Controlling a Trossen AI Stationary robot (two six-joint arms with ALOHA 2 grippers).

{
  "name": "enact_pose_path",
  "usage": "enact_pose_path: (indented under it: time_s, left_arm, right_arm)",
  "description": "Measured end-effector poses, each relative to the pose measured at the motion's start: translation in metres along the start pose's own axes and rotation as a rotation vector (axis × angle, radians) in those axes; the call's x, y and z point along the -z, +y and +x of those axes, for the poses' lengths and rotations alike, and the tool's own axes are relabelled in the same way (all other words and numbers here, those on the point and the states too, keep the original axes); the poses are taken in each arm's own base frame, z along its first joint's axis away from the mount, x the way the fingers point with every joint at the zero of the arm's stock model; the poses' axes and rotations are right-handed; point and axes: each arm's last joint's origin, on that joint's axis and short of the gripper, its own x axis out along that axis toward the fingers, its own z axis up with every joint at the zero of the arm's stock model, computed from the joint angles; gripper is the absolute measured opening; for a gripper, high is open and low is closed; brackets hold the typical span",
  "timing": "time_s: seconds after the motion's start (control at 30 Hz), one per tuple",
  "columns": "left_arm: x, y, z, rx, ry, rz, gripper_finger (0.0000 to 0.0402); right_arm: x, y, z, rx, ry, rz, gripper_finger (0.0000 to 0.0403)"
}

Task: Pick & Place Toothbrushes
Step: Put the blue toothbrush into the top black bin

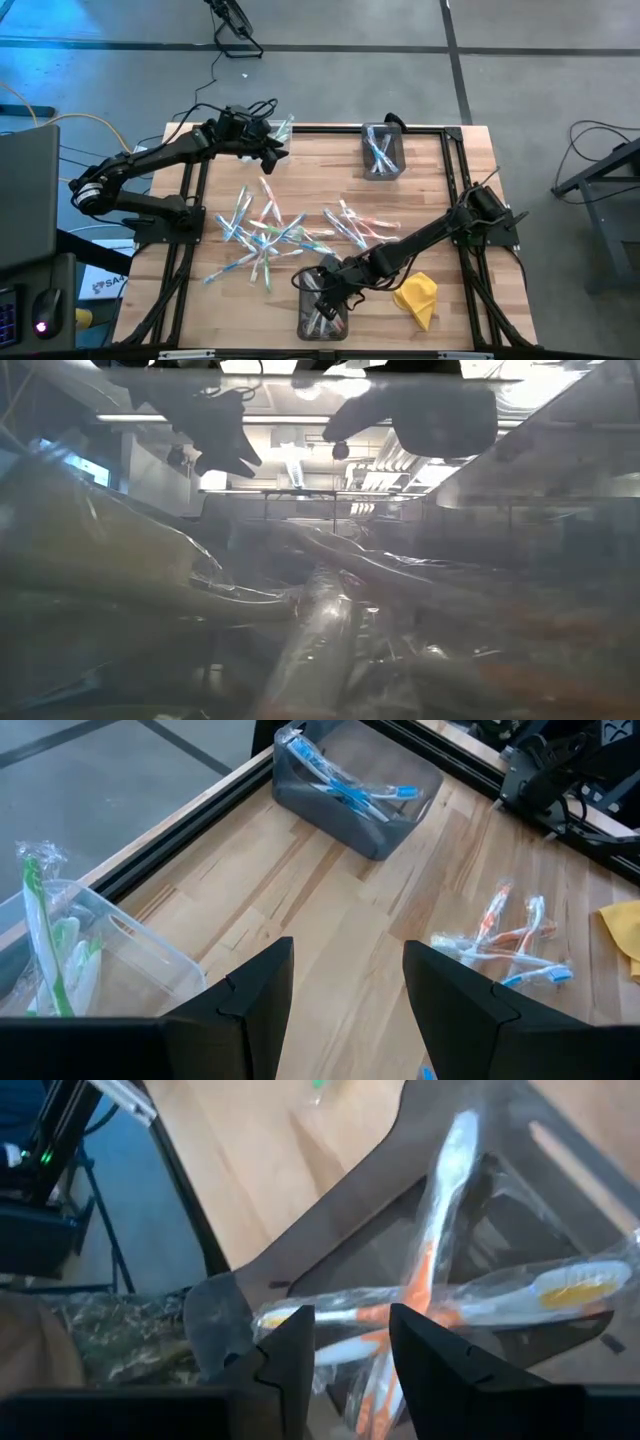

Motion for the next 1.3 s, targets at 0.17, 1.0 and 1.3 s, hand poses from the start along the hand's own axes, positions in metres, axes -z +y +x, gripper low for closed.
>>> enact_pose_path:
  time_s: [0.17,1.0,1.3]
  left_arm:
    - [0.001,0.000,0.000,-0.001,0.008,-0.002,0.0187]
    - [0.001,0.000,0.000,-0.002,0.010,-0.002,0.0187]
    - [0.001,0.000,0.000,-0.005,0.012,-0.003,0.0187]
  right_arm:
    - [-0.002,0.001,0.000,-0.060,0.084,0.049,0.0110]
    - [-0.026,0.003,-0.036,-0.145,0.080,-0.093,0.0003]
    - [-0.034,0.001,-0.117,-0.060,-0.085,-0.226,0.0003]
